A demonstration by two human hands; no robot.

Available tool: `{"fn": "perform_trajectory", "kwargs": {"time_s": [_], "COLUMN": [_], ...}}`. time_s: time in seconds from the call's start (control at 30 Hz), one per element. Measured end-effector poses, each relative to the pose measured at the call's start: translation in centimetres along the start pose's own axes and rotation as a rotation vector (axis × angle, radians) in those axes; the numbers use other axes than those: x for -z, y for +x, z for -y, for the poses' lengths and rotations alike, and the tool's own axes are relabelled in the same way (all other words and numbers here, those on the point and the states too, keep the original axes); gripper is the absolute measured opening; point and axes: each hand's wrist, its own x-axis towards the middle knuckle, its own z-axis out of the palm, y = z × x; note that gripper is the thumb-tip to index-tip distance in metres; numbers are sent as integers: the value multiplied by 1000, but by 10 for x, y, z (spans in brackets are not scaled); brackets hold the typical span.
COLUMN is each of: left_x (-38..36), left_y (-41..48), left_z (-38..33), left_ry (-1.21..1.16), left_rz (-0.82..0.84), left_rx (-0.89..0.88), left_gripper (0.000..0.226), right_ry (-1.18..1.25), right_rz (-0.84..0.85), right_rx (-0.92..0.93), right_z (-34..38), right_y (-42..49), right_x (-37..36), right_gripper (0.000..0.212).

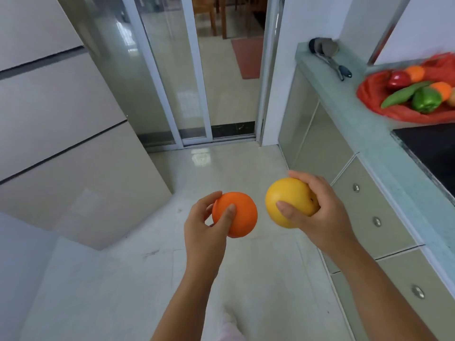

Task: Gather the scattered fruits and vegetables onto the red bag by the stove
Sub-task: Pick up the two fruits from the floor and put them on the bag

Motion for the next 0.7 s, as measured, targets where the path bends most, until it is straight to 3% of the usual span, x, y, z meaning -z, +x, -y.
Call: {"fn": "perform_trajectory", "kwargs": {"time_s": [0.33,0.7], "left_x": [-24,-110], "left_y": [97,217], "left_z": [-4,-18], "left_ry": [8,21], "left_rz": [179,262], "left_rx": [0,-24], "left_gripper": [30,27], "right_ry": [-89,-39], "right_rz": [-134,-250], "right_rx": [-11,-101], "right_z": [2,-59], "right_y": [77,190], "right_x": [-21,0], "right_gripper": [57,57]}}
